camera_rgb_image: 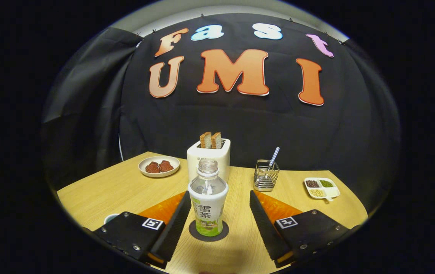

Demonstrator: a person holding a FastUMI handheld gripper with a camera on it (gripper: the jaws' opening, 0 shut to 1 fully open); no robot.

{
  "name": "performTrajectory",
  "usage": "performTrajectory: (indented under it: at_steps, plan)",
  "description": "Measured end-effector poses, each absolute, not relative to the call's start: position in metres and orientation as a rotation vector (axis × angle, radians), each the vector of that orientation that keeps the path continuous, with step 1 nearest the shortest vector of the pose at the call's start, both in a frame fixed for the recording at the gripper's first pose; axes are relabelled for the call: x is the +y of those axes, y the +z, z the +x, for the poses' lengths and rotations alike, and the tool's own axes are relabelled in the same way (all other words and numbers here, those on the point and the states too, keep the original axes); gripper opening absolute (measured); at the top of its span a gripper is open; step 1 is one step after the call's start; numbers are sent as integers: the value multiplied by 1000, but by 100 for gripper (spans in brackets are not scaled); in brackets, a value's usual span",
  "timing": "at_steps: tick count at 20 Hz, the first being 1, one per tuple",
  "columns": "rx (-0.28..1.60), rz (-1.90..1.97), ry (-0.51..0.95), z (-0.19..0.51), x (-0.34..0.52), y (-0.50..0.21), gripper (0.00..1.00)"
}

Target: Take the bottle from table, then pour the juice into the cup, finally place the bottle on the coaster

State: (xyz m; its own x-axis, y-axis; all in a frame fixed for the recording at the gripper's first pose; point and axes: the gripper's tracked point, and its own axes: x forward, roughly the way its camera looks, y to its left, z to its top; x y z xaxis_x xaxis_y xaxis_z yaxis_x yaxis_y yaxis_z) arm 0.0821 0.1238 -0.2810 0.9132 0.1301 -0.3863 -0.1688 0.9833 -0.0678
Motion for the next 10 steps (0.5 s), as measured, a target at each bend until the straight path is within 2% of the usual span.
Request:
performTrajectory:
  at_steps: [4, 10]
  plan:
    - [277, -105, 155, 58, 112, -218, 93]
    - [82, -156, 82, 17, 79, -126, 93]
